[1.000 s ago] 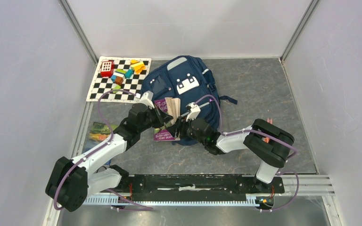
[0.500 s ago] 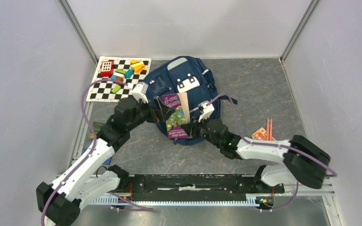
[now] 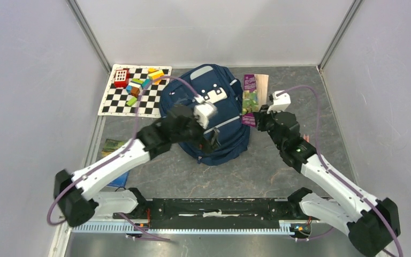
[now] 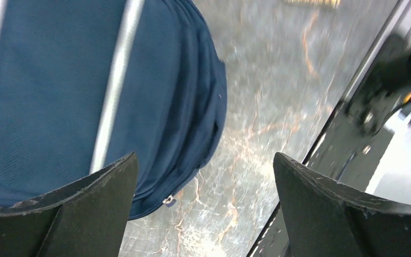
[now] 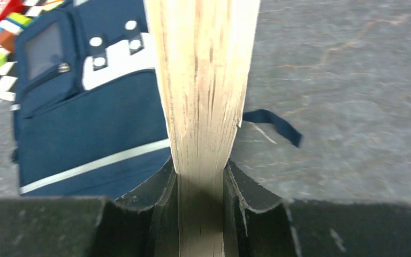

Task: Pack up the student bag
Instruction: Pick up the book from the center of the board, then place the book in the student bag.

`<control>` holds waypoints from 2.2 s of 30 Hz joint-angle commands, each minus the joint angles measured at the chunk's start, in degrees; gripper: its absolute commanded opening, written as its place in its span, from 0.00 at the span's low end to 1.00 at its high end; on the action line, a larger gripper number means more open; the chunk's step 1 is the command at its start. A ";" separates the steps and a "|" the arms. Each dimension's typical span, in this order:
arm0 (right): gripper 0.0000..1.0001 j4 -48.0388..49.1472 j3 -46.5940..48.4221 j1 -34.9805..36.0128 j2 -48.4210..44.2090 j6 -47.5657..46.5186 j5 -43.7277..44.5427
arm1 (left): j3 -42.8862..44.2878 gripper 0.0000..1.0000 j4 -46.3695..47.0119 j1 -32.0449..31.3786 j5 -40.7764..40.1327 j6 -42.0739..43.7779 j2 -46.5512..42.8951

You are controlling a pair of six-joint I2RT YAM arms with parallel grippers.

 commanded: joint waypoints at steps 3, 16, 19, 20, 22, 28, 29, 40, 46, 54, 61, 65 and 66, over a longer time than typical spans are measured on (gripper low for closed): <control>0.00 -4.46 -3.39 -6.92 -8.72 -1.72 1.83 | 3.81 1.00 -3.31 -11.80 -14.33 12.46 13.49; 0.00 -13.06 -10.45 -7.66 -23.42 1.39 2.99 | 4.48 0.73 3.70 -13.57 -17.11 14.64 26.06; 0.00 -13.91 -10.46 -7.66 -24.96 1.83 3.12 | 4.76 0.72 3.92 -13.97 -18.75 14.37 28.13; 0.00 -14.10 -10.38 -7.66 -25.45 2.13 3.17 | 4.91 0.71 3.87 -14.12 -19.50 14.49 28.83; 0.00 -14.38 -10.15 -7.66 -26.03 2.39 3.13 | 5.28 0.67 3.87 -14.45 -20.75 14.38 29.88; 0.00 -15.95 -9.44 -7.66 -27.07 2.48 3.00 | 6.04 0.28 4.98 -15.62 -25.81 12.96 29.82; 0.00 -16.61 -9.18 -7.66 -27.27 2.40 3.00 | 5.93 0.21 5.47 -15.62 -26.43 12.68 28.97; 0.00 -25.25 -6.94 -7.68 -34.19 7.53 -1.53 | 7.39 0.02 11.84 -15.62 -34.03 10.36 13.16; 0.00 -16.82 -12.58 -7.66 -33.34 20.94 -16.54 | 8.08 0.02 14.59 -15.38 -34.95 12.43 10.32; 0.00 -6.89 -17.82 -7.59 -30.18 34.49 -25.87 | 0.70 0.02 21.97 -14.60 -35.72 11.64 5.73; 0.00 -9.27 -20.06 -7.58 -32.00 40.24 -23.88 | -2.56 0.02 25.19 -14.33 -37.08 12.57 3.13; 0.00 -0.84 -24.66 -7.57 -32.12 46.21 -25.60 | -3.56 0.02 25.93 -14.32 -35.33 11.61 2.05; 0.00 0.95 -25.45 -7.61 -31.82 47.40 -25.65 | -3.57 0.02 25.93 -14.33 -35.27 11.54 2.02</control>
